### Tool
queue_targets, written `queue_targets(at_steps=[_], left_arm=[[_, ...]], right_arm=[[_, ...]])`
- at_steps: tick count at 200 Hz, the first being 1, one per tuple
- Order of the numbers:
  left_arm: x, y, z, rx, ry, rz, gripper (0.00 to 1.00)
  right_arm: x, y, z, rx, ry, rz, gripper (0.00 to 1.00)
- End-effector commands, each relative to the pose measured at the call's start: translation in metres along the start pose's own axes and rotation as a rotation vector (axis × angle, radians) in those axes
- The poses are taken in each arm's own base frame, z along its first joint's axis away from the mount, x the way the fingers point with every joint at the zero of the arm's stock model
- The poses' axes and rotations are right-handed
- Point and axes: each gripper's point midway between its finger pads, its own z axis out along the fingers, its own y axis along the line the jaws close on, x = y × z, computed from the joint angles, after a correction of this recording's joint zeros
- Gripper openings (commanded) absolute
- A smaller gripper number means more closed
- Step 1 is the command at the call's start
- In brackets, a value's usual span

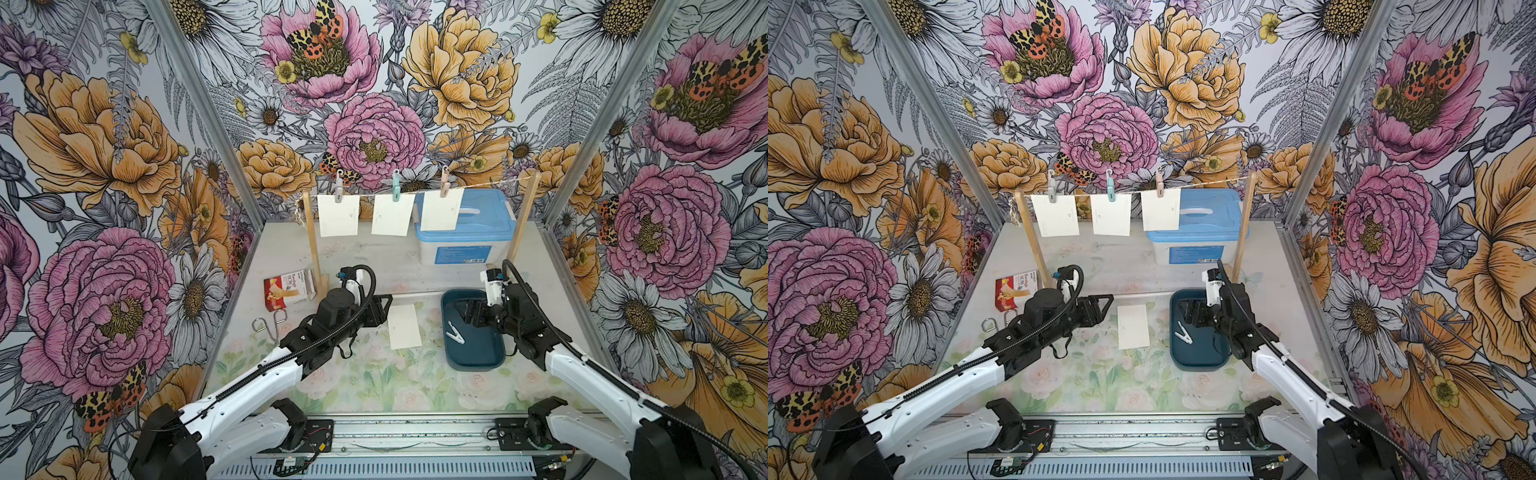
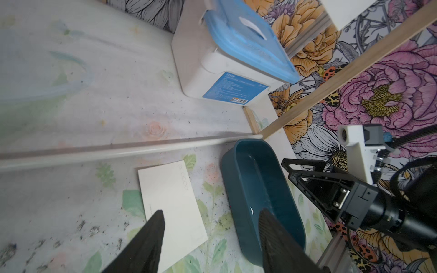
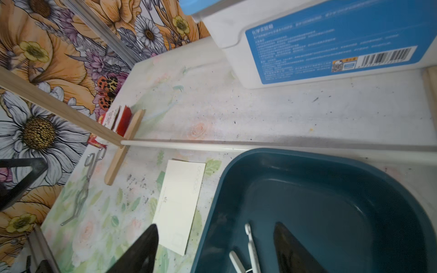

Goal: Remove the postcards from the strings
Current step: Place the clamp in the storage box, then pinch the postcard on the clothesline.

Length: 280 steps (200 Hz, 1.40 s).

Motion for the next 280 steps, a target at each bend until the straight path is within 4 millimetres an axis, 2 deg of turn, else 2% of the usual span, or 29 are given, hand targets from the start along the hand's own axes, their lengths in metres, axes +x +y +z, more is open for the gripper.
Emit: queue_targets(at_steps=[1, 40, 63, 77, 114, 138, 172, 209, 234, 245, 280], left_arm=[[-0.029, -0.035, 0.006, 0.082, -0.074, 0.086, 0.66], [-0.064, -0.079, 0.021, 0.198, -0.169, 0.118, 0.75], [-0.087, -0.102, 0.026, 0.257, -0.242, 0.142, 0.77], [-0.1, -0.113, 0.03, 0.288, -0.293, 0.149, 0.81], [-0.122, -0.136, 0.05, 0.343, -0.359, 0.173, 0.82], [-0.133, -0.142, 0.063, 0.349, -0.374, 0.17, 0.82], [-0.146, -0.136, 0.081, 0.334, -0.408, 0.148, 0.82], [-0.15, -0.128, 0.101, 0.317, -0.405, 0.144, 0.83], [-0.151, -0.133, 0.105, 0.383, -0.41, 0.162, 0.82], [-0.151, -0.139, 0.103, 0.426, -0.409, 0.171, 0.8], [-0.142, -0.152, 0.094, 0.527, -0.39, 0.199, 0.61]], right_arm=[[-0.012, 0.017, -0.015, -0.046, -0.028, -0.019, 0.79], [-0.03, 0.048, -0.037, -0.162, -0.08, -0.025, 0.84], [-0.039, 0.063, -0.05, -0.218, -0.111, -0.037, 0.85], [-0.042, 0.069, -0.056, -0.243, -0.122, -0.046, 0.85], [-0.044, 0.079, -0.063, -0.285, -0.129, -0.061, 0.84], [-0.045, 0.087, -0.07, -0.318, -0.138, -0.082, 0.84], [-0.049, 0.095, -0.08, -0.348, -0.164, -0.107, 0.83], [-0.05, 0.097, -0.081, -0.356, -0.162, -0.113, 0.83], [-0.049, 0.097, -0.08, -0.356, -0.159, -0.121, 0.83], [-0.049, 0.098, -0.079, -0.357, -0.156, -0.123, 0.83], [-0.049, 0.094, -0.076, -0.341, -0.156, -0.129, 0.83]])
